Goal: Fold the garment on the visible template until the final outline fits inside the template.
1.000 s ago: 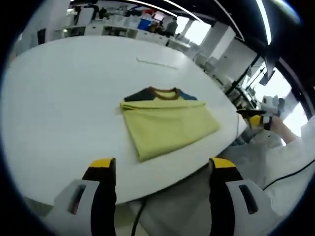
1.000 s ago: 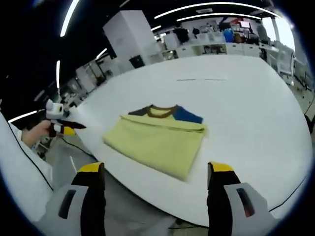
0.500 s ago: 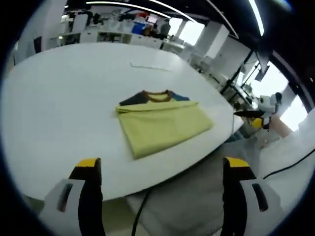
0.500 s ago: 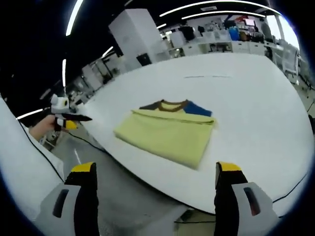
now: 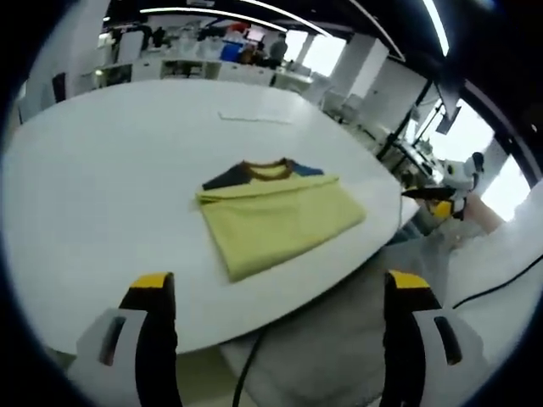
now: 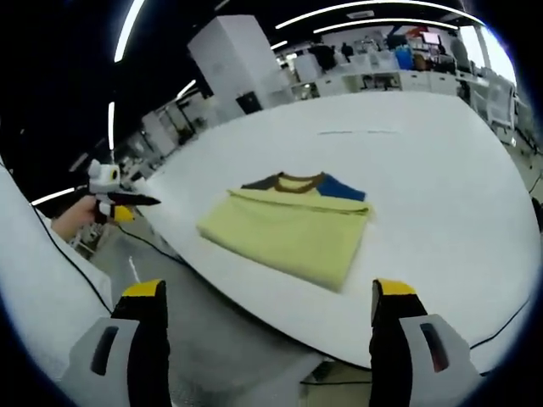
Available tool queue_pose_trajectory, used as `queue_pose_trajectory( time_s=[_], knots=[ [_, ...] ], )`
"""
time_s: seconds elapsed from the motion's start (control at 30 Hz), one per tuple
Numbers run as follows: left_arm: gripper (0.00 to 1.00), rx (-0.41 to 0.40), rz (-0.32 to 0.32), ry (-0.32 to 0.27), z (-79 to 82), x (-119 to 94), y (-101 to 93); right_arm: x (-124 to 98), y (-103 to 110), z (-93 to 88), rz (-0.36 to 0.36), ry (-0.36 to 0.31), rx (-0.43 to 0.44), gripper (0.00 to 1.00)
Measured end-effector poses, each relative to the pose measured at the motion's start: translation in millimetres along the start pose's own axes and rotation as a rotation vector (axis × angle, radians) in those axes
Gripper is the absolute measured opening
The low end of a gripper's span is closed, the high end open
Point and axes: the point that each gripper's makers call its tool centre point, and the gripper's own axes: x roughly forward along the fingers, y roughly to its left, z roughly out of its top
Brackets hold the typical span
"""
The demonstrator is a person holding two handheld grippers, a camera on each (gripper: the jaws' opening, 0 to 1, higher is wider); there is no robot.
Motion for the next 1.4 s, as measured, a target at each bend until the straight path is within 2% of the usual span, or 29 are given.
queue_pose_trajectory(
  time_s=[0.6, 0.9, 1.0, 1.1, 1.27, 1.4],
  knots=[
    [0.98, 0.001, 0.0, 0.035, -8.2, 7.7, 4.3, 8.9, -4.5, -0.9, -0.01, 0.03, -0.03, 0.99],
    [0.94, -0.01, 0.003, 0.046, -10.2, 15.3, 7.9, 16.5, -11.4, -5.6, -0.02, 0.059, -0.041, 0.92],
    [0.92, -0.011, -0.001, 0.051, -9.0, 20.9, 9.0, 17.8, -14.0, -2.4, -0.03, 0.046, -0.044, 0.89],
    [0.91, -0.015, -0.005, 0.056, -7.7, 26.4, 9.9, 22.3, -11.3, 2.4, -0.009, 0.023, -0.03, 0.89],
    [0.89, -0.017, -0.007, 0.066, -6.2, 34.7, 12.5, 33.1, -16.4, 3.1, -0.02, 0.038, -0.049, 0.83],
    [0.86, -0.021, -0.006, 0.073, -6.5, 38.8, 16.4, 39.5, -22.1, 8.8, -0.023, 0.022, -0.051, 0.78]
  ],
)
